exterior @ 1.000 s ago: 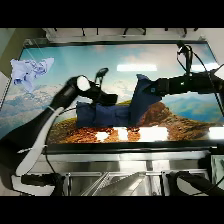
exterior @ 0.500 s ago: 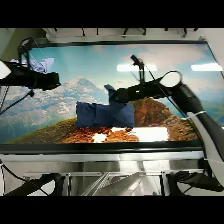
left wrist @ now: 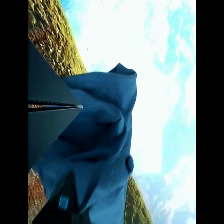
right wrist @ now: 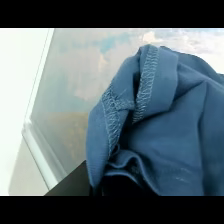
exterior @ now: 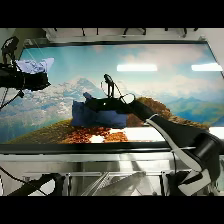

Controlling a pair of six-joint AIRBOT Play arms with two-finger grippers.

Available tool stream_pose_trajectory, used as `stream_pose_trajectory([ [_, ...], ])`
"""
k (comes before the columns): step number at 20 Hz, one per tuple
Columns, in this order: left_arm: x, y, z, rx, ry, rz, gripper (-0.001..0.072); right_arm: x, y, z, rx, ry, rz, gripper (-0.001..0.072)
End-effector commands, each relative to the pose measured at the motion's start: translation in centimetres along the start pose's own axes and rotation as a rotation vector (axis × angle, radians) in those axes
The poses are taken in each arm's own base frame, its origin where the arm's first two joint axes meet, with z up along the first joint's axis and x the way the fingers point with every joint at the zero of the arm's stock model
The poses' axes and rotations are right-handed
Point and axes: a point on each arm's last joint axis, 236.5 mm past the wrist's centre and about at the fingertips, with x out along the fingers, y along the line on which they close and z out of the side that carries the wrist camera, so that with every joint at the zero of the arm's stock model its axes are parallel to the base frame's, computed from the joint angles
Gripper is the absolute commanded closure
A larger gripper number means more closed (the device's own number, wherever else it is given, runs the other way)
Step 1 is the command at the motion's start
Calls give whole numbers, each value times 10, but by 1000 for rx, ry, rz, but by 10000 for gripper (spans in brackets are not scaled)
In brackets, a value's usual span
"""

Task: Fold the shirts.

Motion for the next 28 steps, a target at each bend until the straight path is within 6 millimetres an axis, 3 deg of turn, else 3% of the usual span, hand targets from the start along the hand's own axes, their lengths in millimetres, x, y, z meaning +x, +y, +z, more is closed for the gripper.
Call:
stream_pose_trajectory([
  [1, 0, 3, -2, 29, 9, 9, 692, 36, -12, -7, 138, -64, 65, 677],
  [2, 0, 3, -4, 37, 17, 9, 692, 37, -8, -9, 162, -53, 102, 445],
  [3, 0, 3, -5, 42, 20, 8, 692, 34, -4, -9, 168, -42, 129, 76],
  [4, 0, 3, -5, 43, 20, 7, 692, 27, 5, -5, 165, -30, 172, 4],
  [7, 0, 2, -5, 42, 23, 7, 692, -20, 33, 25, 141, 0, 347, 6],
  [9, 0, 2, -7, 42, 32, 6, 692, -56, 30, 33, 104, 76, 332, 8],
  [13, 0, 2, -11, 41, 48, 3, 692, -145, -53, 5, 15, 303, -91, 9],
  [15, 0, 2, -12, 41, 49, 3, 692, -190, -83, 2, 73, 259, -196, 8],
  [17, 0, 1, -12, 40, 52, 0, 692, -219, -114, -10, 179, 199, -246, 4],
  [20, 0, -1, -13, 34, 53, -5, 692, -232, -166, -37, 320, 161, -328, 0],
  [23, 0, -1, -13, 30, 53, -5, 692, -219, -195, -47, 363, 157, -367, 0],
  [25, 0, -1, -14, 30, 58, -6, 692, -203, -208, -41, 381, 106, -362, 0],
  [28, -1, -2, -18, 31, 76, -8, 692, -175, -201, -32, 414, 46, -251, 2],
])
